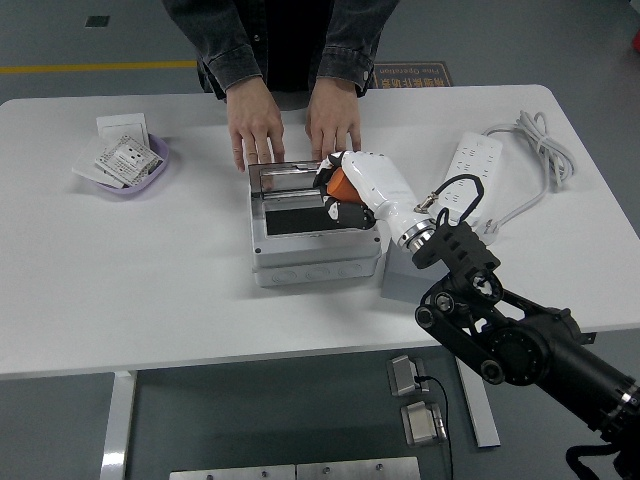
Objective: Pick up the cylinder from the cube,place it in the box,flap close box
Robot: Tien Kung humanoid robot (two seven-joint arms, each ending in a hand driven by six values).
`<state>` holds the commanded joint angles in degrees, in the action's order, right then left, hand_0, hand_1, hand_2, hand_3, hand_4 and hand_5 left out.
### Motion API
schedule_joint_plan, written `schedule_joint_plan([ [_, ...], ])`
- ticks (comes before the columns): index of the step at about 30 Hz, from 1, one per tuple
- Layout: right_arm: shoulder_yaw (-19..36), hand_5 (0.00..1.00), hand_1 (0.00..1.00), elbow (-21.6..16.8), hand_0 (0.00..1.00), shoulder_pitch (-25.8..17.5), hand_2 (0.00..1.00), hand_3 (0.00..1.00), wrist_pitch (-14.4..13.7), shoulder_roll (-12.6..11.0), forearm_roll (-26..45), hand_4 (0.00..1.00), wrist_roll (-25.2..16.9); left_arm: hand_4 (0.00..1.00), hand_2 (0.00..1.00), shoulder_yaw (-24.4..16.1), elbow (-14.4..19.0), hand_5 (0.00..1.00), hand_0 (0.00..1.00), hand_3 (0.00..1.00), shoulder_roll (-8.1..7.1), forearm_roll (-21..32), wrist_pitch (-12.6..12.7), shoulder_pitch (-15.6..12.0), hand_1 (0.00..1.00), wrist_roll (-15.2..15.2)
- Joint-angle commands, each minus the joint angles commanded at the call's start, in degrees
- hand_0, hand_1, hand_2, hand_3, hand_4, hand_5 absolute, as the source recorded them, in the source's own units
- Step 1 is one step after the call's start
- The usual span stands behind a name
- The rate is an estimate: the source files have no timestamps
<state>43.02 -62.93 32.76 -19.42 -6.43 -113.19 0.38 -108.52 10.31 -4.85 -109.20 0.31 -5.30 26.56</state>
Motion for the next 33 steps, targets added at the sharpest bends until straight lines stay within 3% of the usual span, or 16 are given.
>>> schedule_joint_plan([
  [15, -8.7, 0.002, 0.133, 7.1, 0.009, 6.6, 0.486, 0.403, 0.2, 1.0, 3.4, 0.119, -3.5, 0.794, 0.678, -0.4, 0.0, 0.534, 0.648, 0.723, 0.0, -0.9, -0.1, 0.4, 0.704, 0.0],
  [25, -16.5, 0.002, 0.134, 8.9, 0.015, 10.7, 0.48, 0.394, 0.1, 0.1, 6.1, 0.134, -5.7, 0.793, 0.679, -0.4, 0.0, 0.534, 0.65, 0.724, -0.06, -1.4, -0.2, 0.8, 0.707, -0.1],
  [33, -19.4, 0.002, 0.158, 11.0, 0.044, 13.5, 0.486, 0.398, 0.2, 0.0, 7.3, 0.156, -7.0, 0.793, 0.679, -0.4, 0.0, 0.533, 0.651, 0.724, -0.14, -1.6, -0.3, 1.0, 0.708, -0.1],
])
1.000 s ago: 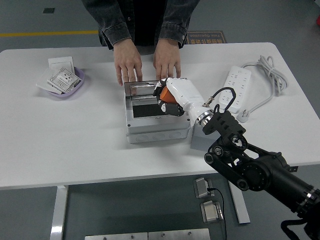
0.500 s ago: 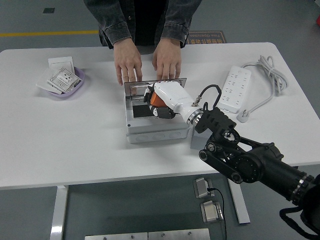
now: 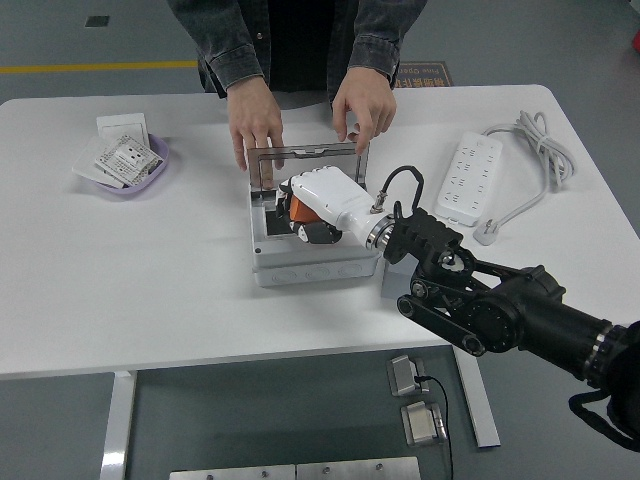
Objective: Pick up the cylinder from the cube,place it in the box,flap close box
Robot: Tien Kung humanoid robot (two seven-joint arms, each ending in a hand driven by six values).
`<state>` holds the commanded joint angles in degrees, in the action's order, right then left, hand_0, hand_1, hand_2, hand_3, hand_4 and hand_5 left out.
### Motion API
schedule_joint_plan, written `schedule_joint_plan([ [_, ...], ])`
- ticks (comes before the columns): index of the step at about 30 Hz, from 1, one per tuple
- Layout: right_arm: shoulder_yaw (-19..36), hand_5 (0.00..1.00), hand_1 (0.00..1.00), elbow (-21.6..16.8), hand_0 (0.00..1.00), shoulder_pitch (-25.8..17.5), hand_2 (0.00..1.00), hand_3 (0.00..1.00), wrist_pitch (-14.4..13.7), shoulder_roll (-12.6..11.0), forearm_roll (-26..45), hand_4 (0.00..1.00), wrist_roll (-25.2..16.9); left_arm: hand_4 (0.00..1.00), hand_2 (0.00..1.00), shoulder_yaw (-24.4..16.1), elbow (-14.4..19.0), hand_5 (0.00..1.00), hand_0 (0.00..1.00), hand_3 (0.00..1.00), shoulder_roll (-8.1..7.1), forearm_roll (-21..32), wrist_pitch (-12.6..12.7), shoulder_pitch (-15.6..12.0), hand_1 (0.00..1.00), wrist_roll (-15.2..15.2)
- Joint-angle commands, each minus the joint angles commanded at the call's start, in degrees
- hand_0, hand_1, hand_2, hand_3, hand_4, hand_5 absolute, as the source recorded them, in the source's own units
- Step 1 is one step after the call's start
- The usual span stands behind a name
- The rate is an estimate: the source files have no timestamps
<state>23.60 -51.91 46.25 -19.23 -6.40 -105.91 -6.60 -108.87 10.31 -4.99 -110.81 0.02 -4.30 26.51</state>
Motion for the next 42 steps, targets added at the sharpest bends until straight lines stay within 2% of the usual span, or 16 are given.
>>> schedule_joint_plan([
  [11, -2.4, 0.002, 0.178, 3.2, 0.061, 2.0, 0.49, 0.407, -0.3, 0.6, 2.7, 0.156, -2.0, 0.793, 0.679, 0.3, 0.0, 0.533, 0.651, 0.724, -0.12, -0.1, -0.2, 0.6, 0.708, -0.1],
  [12, -2.5, 0.002, 0.198, 3.4, 0.084, 2.1, 0.524, 0.441, -0.2, 0.6, 2.9, 0.15, -2.1, 0.793, 0.679, 0.3, 0.0, 0.532, 0.651, 0.724, -0.13, -0.2, -0.2, 0.6, 0.707, -0.1],
  [17, -1.9, 0.002, 0.198, 4.3, 0.084, 2.5, 0.524, 0.441, 1.2, 0.6, 2.7, 0.15, -3.1, 0.793, 0.679, 0.3, 0.0, 0.532, 0.651, 0.724, -0.18, -0.3, -0.2, 0.8, 0.707, -0.1],
  [18, -1.7, 0.002, 0.228, 4.5, 0.143, 2.7, 0.555, 0.517, 1.5, 0.6, 2.5, 0.196, -3.2, 0.793, 0.68, 0.3, 0.0, 0.533, 0.651, 0.725, -0.18, -0.4, -0.2, 0.8, 0.708, -0.1],
  [23, -0.8, 0.002, 0.228, 5.3, 0.143, 3.2, 0.555, 0.517, 2.1, 0.7, 2.1, 0.196, -3.6, 0.793, 0.68, 0.3, 0.0, 0.533, 0.651, 0.725, -0.18, -0.6, -0.3, 0.9, 0.708, -0.1],
  [24, -0.6, 0.288, 0.322, 5.5, 0.232, 3.3, 0.61, 0.648, 2.1, 0.8, 2.0, 0.577, -3.7, 0.793, 0.679, 0.3, 0.0, 0.533, 0.651, 0.724, -0.18, -0.6, -0.3, 1.0, 0.707, -0.1],
  [30, -0.3, 0.288, 0.322, 6.3, 0.232, 3.5, 0.61, 0.648, 2.2, 1.0, 2.0, 0.577, -4.2, 0.793, 0.679, 0.7, 0.0, 0.533, 0.651, 0.724, -0.24, -0.5, -0.3, 1.3, 0.707, -0.2],
  [31, -0.3, 0.397, 0.403, 6.3, 0.353, 3.5, 0.64, 0.684, 2.2, 1.1, 2.1, 0.783, -4.3, 0.792, 0.678, 0.8, 0.0, 0.531, 0.651, 0.725, -0.27, -0.5, -0.4, 1.3, 0.707, -0.2],
  [36, -0.7, 0.397, 0.403, 6.6, 0.353, 3.2, 0.64, 0.684, 2.2, 1.2, 2.3, 0.783, -4.6, 0.792, 0.678, 1.1, 0.0, 0.531, 0.651, 0.725, -0.36, -0.4, -0.4, 1.5, 0.707, -0.2],
  [37, -0.7, 0.592, 0.472, 6.6, 0.45, 3.1, 0.649, 0.741, 2.2, 1.2, 2.3, 0.919, -4.7, 0.792, 0.679, 1.1, 0.0, 0.53, 0.651, 0.724, -0.35, -0.4, -0.4, 1.5, 0.707, -0.2],
  [41, -0.6, 0.592, 0.472, 6.7, 0.45, 2.8, 0.649, 0.741, 2.1, 1.2, 2.3, 0.919, -4.8, 0.792, 0.679, 1.2, 0.0, 0.53, 0.651, 0.724, -0.32, -0.4, -0.4, 1.5, 0.707, -0.2],
  [42, -0.6, 0.629, 0.479, 6.7, 0.468, 2.7, 0.65, 0.75, 2.1, 1.2, 2.2, 0.95, -4.8, 0.792, 0.679, 1.3, 0.0, 0.529, 0.651, 0.724, -0.32, -0.4, -0.5, 1.5, 0.706, -0.2],
])
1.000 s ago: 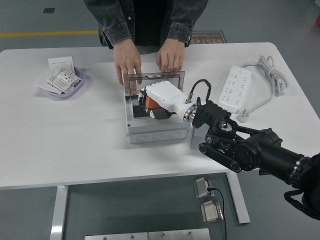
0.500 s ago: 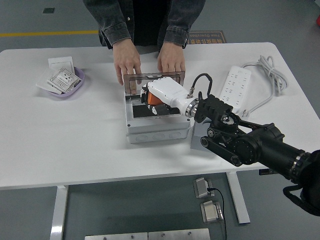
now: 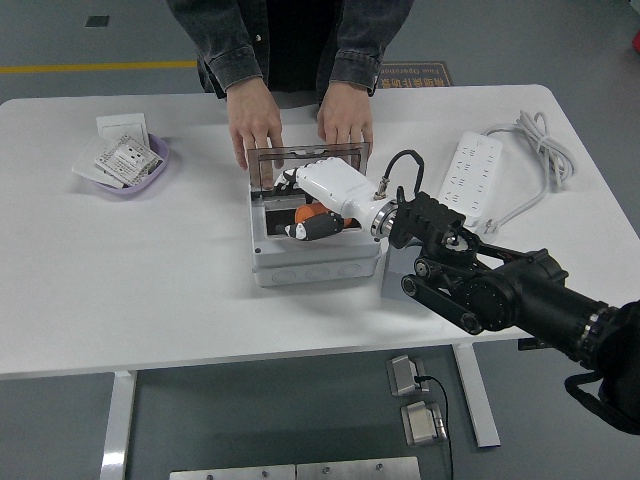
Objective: Pick up the cylinder from the cube,place it in the box,flap close box
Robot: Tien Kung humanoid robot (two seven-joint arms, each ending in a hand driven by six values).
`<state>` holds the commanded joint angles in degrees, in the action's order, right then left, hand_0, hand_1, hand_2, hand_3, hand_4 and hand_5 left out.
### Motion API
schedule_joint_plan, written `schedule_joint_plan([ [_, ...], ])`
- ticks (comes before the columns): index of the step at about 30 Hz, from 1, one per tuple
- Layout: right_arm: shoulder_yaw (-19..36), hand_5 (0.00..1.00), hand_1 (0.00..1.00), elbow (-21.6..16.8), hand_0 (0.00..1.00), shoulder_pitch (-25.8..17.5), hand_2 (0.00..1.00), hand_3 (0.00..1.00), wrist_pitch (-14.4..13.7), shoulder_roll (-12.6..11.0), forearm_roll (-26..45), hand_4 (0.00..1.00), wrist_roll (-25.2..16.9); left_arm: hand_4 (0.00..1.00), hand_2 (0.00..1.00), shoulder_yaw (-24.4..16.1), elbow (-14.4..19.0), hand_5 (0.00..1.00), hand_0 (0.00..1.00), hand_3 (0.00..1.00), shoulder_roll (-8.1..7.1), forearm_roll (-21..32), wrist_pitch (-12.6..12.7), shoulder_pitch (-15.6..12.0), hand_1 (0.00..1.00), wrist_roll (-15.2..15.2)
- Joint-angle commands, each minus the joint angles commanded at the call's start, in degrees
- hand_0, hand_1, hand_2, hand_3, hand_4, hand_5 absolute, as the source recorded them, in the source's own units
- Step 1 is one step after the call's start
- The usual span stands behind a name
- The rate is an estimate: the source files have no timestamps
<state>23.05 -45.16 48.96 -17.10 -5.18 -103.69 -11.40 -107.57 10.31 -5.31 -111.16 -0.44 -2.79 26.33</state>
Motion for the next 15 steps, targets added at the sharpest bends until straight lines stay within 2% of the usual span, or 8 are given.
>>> schedule_joint_plan([
  [8, 1.6, 0.631, 0.478, -1.8, 0.475, -0.7, 0.65, 0.752, 0.1, -0.5, -0.6, 0.952, 0.6, 0.791, 0.678, 0.1, 0.0, 0.527, 0.651, 0.724, 0.16, 0.0, -0.1, -0.3, 0.706, 0.1],
  [15, 6.4, 0.636, 0.477, -8.6, 0.478, -3.3, 0.648, 0.747, 1.2, -3.5, 2.6, 0.96, 2.3, 0.791, 0.678, 0.2, 0.0, 0.528, 0.651, 0.723, 0.61, 0.4, 0.0, -0.6, 0.706, 0.1],
])
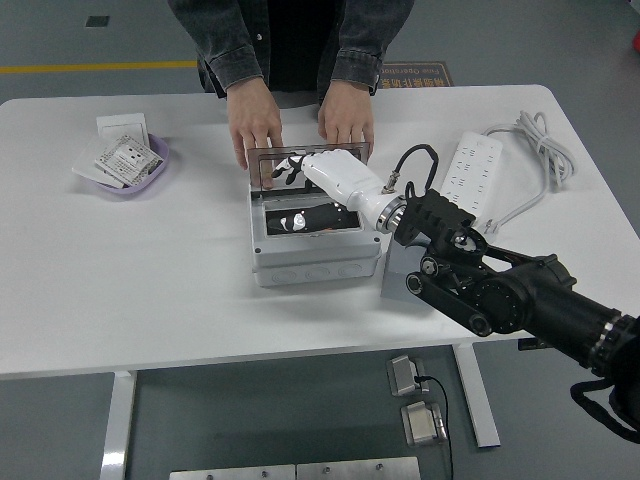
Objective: Pick up the cylinder from the cube,place it in the box,flap close box
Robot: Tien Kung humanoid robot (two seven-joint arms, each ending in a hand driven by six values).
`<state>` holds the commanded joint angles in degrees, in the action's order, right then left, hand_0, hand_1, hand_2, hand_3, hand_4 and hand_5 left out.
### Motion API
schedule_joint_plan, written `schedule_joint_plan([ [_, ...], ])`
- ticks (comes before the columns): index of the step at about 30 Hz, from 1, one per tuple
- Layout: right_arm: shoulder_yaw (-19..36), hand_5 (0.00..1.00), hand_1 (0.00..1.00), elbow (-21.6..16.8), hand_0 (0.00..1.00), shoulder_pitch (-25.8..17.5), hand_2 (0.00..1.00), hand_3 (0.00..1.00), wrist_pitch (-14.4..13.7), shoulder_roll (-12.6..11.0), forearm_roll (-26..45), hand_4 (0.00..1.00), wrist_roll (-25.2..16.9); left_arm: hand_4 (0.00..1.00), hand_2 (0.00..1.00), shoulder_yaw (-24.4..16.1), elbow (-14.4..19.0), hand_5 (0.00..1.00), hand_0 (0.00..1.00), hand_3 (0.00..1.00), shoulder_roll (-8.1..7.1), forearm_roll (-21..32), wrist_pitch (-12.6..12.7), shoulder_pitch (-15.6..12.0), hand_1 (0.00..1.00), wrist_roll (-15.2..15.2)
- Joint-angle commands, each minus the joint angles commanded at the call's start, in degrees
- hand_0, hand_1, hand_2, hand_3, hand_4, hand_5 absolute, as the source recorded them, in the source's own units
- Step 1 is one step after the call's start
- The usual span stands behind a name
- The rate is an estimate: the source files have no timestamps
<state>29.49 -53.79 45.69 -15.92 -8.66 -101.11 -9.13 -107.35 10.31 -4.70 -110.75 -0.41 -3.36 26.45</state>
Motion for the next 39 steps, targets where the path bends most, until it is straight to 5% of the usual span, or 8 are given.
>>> schedule_joint_plan([
  [8, 6.8, 0.643, 0.462, -11.8, 0.476, -5.1, 0.647, 0.745, 1.9, -6.5, 5.6, 0.966, 2.4, 0.79, 0.679, -0.5, 0.0, 0.527, 0.65, 0.723, 0.49, 0.0, 0.1, -0.4, 0.705, 0.2],
  [14, 10.8, 0.646, 0.457, -15.9, 0.457, -4.1, 0.657, 0.753, 2.4, -7.2, 6.2, 0.964, 2.9, 0.79, 0.678, -0.3, 0.0, 0.523, 0.65, 0.722, 0.6, 0.0, 0.1, -0.4, 0.705, 0.2],
  [26, 9.7, 0.651, 0.461, -0.7, 0.457, 4.4, 0.66, 0.752, 4.0, -1.0, 7.7, 0.966, 2.3, 0.789, 0.678, 0.0, 0.0, 0.519, 0.65, 0.722, 0.47, 0.1, 0.0, -0.1, 0.705, 0.4],
  [27, 9.4, 0.653, 0.543, 0.6, 0.555, 4.8, 0.662, 0.752, 4.0, -0.5, 7.8, 0.964, 2.2, 0.789, 0.678, 0.0, 0.0, 0.518, 0.649, 0.721, 0.47, 0.0, 0.0, -0.1, 0.705, 0.5],
  [39, 5.9, 0.653, 0.577, 15.9, 0.611, 8.5, 0.662, 0.747, 4.3, 4.5, 10.5, 0.96, 1.3, 0.789, 0.678, 0.1, 0.0, 0.518, 0.65, 0.721, 0.31, -0.2, -0.1, 0.3, 0.705, 0.4],
])
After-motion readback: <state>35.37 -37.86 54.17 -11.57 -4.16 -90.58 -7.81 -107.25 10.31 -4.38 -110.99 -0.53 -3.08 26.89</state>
